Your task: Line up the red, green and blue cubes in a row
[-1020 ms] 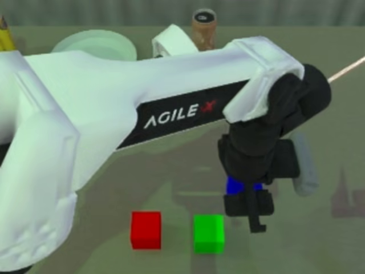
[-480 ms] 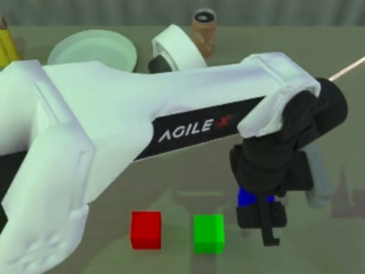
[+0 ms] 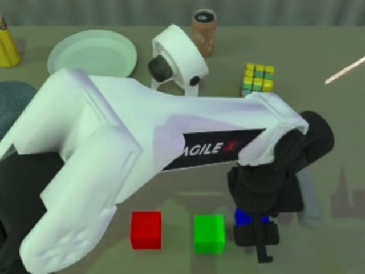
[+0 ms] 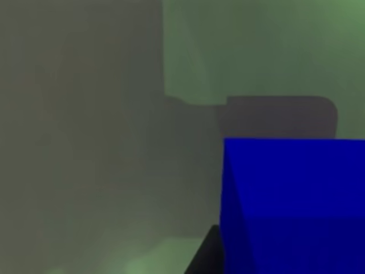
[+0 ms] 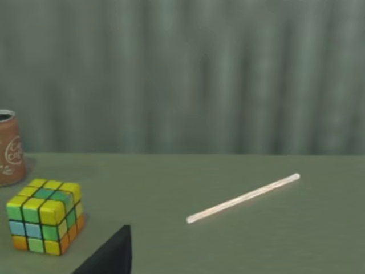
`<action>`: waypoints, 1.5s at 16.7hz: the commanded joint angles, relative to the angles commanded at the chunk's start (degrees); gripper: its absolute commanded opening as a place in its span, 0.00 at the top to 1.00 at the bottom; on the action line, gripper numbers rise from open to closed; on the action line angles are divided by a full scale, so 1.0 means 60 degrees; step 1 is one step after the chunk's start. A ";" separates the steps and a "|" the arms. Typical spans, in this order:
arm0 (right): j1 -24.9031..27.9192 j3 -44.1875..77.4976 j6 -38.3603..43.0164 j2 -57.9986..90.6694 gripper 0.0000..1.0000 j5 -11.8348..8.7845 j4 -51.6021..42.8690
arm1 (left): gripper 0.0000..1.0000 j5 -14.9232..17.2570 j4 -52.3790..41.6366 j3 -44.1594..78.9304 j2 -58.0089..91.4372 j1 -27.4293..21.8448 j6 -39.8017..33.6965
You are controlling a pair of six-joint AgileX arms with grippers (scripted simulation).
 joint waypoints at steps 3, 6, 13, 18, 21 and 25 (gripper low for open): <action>0.0000 0.0000 0.0000 0.0000 0.00 0.0000 0.0000 | 0.92 0.0000 0.0000 0.0000 0.0000 0.0000 0.0000; 0.0000 0.0000 0.0000 0.0000 0.00 0.0000 0.0000 | 0.70 0.0000 0.0000 0.0000 0.0000 0.0000 0.0000; 0.0000 0.0000 0.0000 0.0000 0.00 0.0000 0.0000 | 0.17 0.0000 0.0000 0.0000 0.0000 0.0000 0.0000; 0.0000 0.0000 0.0000 0.0000 0.00 0.0000 0.0000 | 0.00 0.0000 0.0000 0.0000 0.0000 0.0000 0.0000; 0.0000 0.0000 0.0000 0.0000 0.00 0.0000 0.0000 | 0.00 0.0000 0.0000 0.0000 0.0000 0.0000 0.0000; 0.0000 0.0000 0.0000 0.0000 0.00 0.0000 0.0000 | 0.00 -0.0001 -0.0035 0.0034 -0.0009 0.0017 0.0005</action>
